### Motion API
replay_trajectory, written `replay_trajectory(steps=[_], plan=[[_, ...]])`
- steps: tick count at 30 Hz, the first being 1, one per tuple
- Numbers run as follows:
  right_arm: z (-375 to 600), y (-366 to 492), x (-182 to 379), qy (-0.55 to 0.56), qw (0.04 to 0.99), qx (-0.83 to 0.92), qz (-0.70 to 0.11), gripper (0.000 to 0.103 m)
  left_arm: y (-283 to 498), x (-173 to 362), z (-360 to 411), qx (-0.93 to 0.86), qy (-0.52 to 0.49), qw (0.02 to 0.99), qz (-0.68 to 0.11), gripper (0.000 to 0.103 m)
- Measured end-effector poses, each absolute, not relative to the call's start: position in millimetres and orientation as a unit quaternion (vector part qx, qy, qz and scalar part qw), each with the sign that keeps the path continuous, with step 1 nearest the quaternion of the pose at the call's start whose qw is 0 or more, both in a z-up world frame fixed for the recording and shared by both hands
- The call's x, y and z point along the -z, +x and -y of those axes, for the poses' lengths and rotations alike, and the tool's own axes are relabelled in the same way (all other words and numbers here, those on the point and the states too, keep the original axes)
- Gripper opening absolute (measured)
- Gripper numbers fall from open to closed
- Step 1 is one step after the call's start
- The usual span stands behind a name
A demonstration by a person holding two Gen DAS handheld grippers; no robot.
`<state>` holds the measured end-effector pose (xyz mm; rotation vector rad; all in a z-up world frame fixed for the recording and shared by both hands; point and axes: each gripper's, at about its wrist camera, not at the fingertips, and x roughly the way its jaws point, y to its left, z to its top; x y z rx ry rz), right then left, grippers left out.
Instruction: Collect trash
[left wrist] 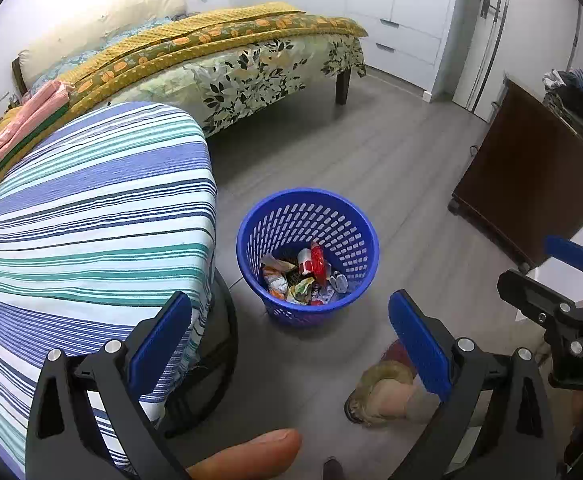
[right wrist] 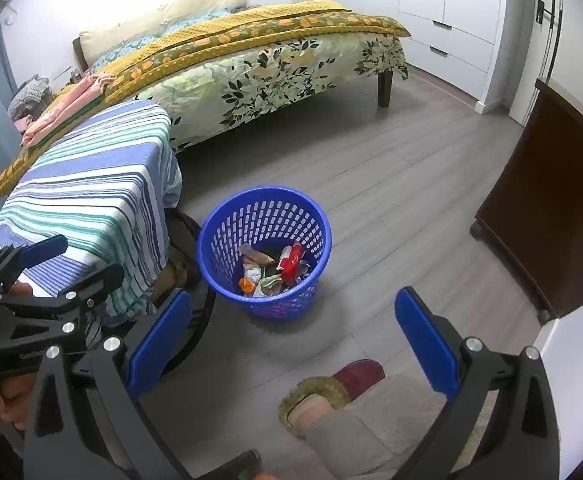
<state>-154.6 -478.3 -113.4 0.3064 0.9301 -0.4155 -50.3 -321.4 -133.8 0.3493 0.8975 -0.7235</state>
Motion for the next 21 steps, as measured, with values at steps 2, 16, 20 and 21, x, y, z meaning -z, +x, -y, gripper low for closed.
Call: replay_trajectory(steps=[2,16,20,21], plan=[[478.2,-154.4,113.0,0.144,0.861,0.197,-0.446,0.098,-49.6,134.6,321.2,0.34,0.164,0.824,-0.423,0.098],[477.2,-152.9,114.9,0.144,0.859,0.192,-0.453,0.098,-47.1,136.6,322.7,0.335,0.169,0.825,-0.423,0.098],[476.7,-153.5,114.4,0.144,0.858,0.193,-0.453,0.098,-46.1,136.2,322.3,0.335,0.17,0.825,-0.422,0.098],[476.5,-153.6,114.4,0.144,0.858,0.193,-0.453,0.098,-45.6,136.2,322.0,0.335,0.17,0.826,-0.421,0.098]])
